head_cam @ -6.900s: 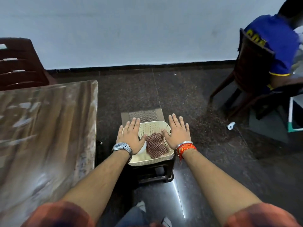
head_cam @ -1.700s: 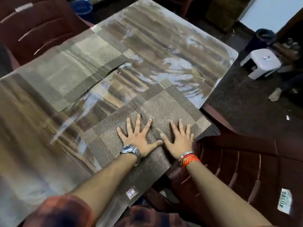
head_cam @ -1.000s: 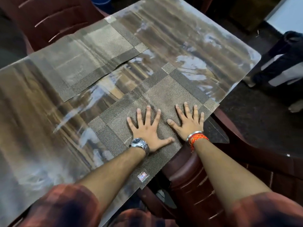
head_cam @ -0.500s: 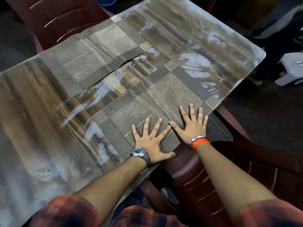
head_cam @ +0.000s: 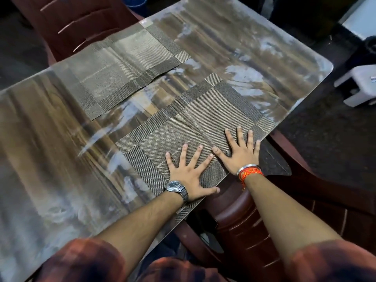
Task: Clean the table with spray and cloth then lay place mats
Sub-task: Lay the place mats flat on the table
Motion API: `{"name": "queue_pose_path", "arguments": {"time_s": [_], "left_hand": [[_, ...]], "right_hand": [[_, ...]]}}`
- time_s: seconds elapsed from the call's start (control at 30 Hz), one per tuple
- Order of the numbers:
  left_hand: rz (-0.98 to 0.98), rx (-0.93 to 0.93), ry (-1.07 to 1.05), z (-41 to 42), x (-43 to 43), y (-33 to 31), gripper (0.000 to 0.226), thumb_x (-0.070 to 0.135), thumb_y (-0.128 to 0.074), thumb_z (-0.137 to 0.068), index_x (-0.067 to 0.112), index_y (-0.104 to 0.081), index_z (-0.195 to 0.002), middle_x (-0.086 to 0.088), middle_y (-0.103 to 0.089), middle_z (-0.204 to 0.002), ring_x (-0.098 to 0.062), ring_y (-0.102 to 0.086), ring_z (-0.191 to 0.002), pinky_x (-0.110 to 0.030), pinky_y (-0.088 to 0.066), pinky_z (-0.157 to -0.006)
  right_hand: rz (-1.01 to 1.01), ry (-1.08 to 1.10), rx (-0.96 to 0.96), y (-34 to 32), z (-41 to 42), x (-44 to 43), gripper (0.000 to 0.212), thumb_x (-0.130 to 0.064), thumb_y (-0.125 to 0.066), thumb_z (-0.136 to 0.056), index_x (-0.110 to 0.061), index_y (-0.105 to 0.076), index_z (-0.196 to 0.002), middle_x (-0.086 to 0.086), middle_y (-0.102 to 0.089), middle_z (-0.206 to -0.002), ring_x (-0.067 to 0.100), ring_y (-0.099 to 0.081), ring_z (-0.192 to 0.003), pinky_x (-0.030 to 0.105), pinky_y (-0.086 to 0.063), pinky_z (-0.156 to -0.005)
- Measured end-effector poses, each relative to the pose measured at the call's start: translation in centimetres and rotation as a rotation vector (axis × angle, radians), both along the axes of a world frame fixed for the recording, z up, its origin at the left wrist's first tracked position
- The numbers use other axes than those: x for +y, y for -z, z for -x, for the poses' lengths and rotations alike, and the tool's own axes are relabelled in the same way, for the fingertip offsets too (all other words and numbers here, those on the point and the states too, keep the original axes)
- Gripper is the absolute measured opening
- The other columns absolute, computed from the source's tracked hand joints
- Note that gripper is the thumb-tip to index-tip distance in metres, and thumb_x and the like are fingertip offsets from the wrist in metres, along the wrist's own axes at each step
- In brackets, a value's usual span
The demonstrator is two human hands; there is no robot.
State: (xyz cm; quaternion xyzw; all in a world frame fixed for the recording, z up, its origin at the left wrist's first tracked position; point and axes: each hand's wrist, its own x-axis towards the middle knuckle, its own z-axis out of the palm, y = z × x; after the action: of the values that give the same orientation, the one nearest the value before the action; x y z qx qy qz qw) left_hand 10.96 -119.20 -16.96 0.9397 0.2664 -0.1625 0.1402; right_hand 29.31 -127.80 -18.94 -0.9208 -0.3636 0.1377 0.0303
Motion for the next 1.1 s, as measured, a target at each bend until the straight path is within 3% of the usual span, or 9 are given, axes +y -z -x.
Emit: {"name": "queue_pose_path", "arguments": {"time_s": [0.13, 0.27, 0.37, 0.57, 0.7, 0.9, 1.1], "left_hand": [[0.059, -0.121, -0.120, -0.3, 0.4, -0.6, 0.085, 0.086, -0.019, -0.081, 0.048, 0.001, -0.154, 0.015, 0.014, -0.165, -0.027, 0.020, -0.151, -0.071, 0.015, -0.109], [0.016, -0.265, -0.241, -3.0, 3.6, -0.8, 0.063, 0.057, -0.022, -0.096, 0.038, -0.017, -0.156, 0.011, -0.007, -0.167, -0.020, -0.001, -0.154, -0.060, 0.004, -0.119], [0.003, -0.225, -0.183, -5.3, 7.1, -0.2, 0.061, 0.057, -0.022, -0.099, 0.036, -0.019, -0.156, 0.010, -0.011, -0.166, -0.019, -0.005, -0.154, -0.058, 0.001, -0.120], [0.005, 0.029, 0.001, -6.6, 11.0, 0.7, 0.086, 0.088, -0.016, -0.081, 0.048, 0.006, -0.154, 0.014, 0.016, -0.165, -0.020, 0.014, -0.152, -0.065, 0.010, -0.115], [0.066, 0.084, -0.036, -7.0, 12.0, -0.3, 0.111, 0.104, -0.030, -0.054, 0.059, 0.011, -0.148, 0.017, 0.024, -0.162, -0.032, 0.028, -0.147, -0.066, 0.016, -0.113], [0.059, 0.096, -0.041, -7.2, 12.5, -0.4, 0.127, 0.108, -0.038, -0.034, 0.067, 0.015, -0.141, 0.018, 0.029, -0.160, -0.040, 0.036, -0.142, -0.076, 0.017, -0.104], [0.033, 0.122, -0.051, -7.3, 12.3, -1.2, 0.133, 0.109, -0.035, -0.032, 0.061, 0.024, -0.142, 0.015, 0.029, -0.160, -0.043, 0.034, -0.142, -0.083, 0.011, -0.100]], "right_hand": [[-0.028, -0.025, -0.089, -0.9, 0.8, 0.7, 0.071, -0.077, -0.017, -0.088, -0.043, -0.009, -0.151, -0.006, -0.001, -0.162, 0.030, 0.007, -0.148, 0.058, 0.011, -0.113], [-0.184, -0.178, -0.124, -1.4, 4.3, 2.0, 0.065, -0.050, -0.034, -0.093, -0.025, -0.025, -0.152, -0.002, -0.016, -0.161, 0.027, -0.007, -0.148, 0.057, -0.007, -0.116], [-0.130, -0.153, -0.049, -0.2, 6.4, 2.3, 0.070, -0.055, -0.031, -0.091, -0.024, -0.022, -0.153, -0.003, -0.014, -0.161, 0.026, -0.006, -0.149, 0.054, -0.009, -0.118], [-0.083, -0.086, -0.029, 0.4, 6.0, 1.7, 0.086, -0.079, -0.022, -0.084, -0.028, -0.014, -0.153, -0.005, -0.007, -0.162, 0.024, -0.001, -0.149, 0.044, -0.001, -0.120], [-0.060, -0.003, -0.020, -0.2, 4.6, 1.0, 0.111, -0.096, -0.024, -0.066, -0.031, -0.007, -0.154, -0.001, 0.000, -0.162, 0.023, 0.003, -0.149, 0.043, 0.001, -0.120], [-0.059, 0.087, 0.027, -0.8, 3.8, 0.7, 0.133, -0.105, -0.030, -0.048, -0.030, 0.002, -0.154, 0.000, 0.013, -0.161, 0.023, 0.017, -0.147, 0.042, 0.011, -0.118], [-0.097, 0.094, 0.110, -1.2, 3.5, 0.7, 0.129, -0.099, -0.039, -0.053, -0.029, 0.001, -0.154, -0.001, 0.012, -0.162, 0.022, 0.018, -0.147, 0.043, 0.011, -0.118]]}}
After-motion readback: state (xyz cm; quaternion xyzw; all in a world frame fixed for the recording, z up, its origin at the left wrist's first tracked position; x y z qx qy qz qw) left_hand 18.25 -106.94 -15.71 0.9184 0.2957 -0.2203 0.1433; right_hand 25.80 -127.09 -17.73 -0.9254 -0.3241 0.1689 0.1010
